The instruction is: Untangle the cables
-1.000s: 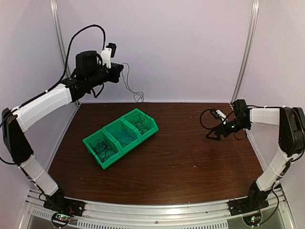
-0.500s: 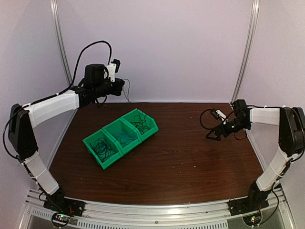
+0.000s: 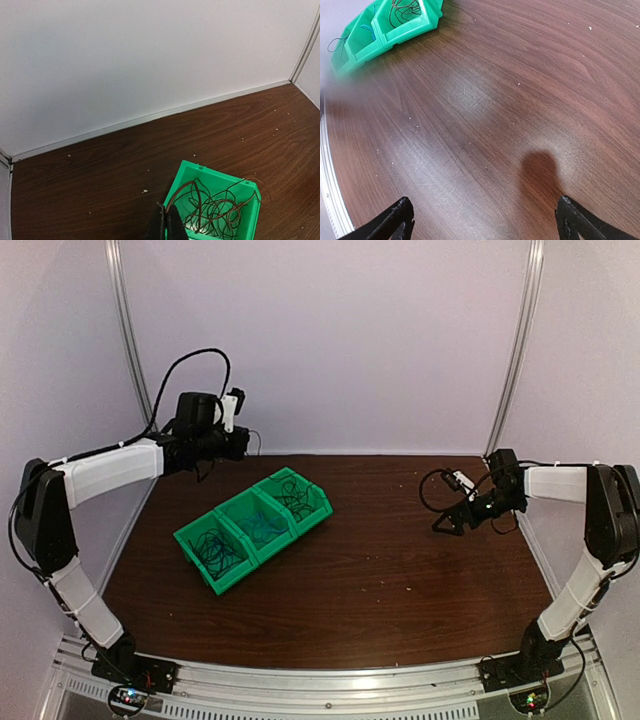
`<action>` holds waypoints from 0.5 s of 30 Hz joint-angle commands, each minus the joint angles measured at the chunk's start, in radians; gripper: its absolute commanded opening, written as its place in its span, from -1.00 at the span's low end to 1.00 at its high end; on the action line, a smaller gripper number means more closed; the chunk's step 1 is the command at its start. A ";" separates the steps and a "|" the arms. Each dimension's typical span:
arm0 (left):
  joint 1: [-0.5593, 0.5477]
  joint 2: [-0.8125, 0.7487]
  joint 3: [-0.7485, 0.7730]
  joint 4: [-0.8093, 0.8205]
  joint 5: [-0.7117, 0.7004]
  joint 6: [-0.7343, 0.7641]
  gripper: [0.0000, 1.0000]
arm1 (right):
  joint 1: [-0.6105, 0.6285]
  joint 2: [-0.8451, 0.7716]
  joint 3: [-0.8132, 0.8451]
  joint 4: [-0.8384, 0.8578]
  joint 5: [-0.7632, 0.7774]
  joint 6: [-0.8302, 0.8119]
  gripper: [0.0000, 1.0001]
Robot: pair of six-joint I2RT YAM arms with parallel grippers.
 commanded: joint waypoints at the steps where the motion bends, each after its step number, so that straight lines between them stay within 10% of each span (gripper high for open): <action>1: 0.061 -0.055 -0.051 -0.062 -0.035 0.022 -1.00 | -0.005 0.003 0.002 -0.009 -0.025 -0.019 1.00; 15: 0.108 0.061 0.018 0.036 0.099 -0.041 -1.00 | -0.006 -0.001 0.000 -0.012 -0.017 -0.018 1.00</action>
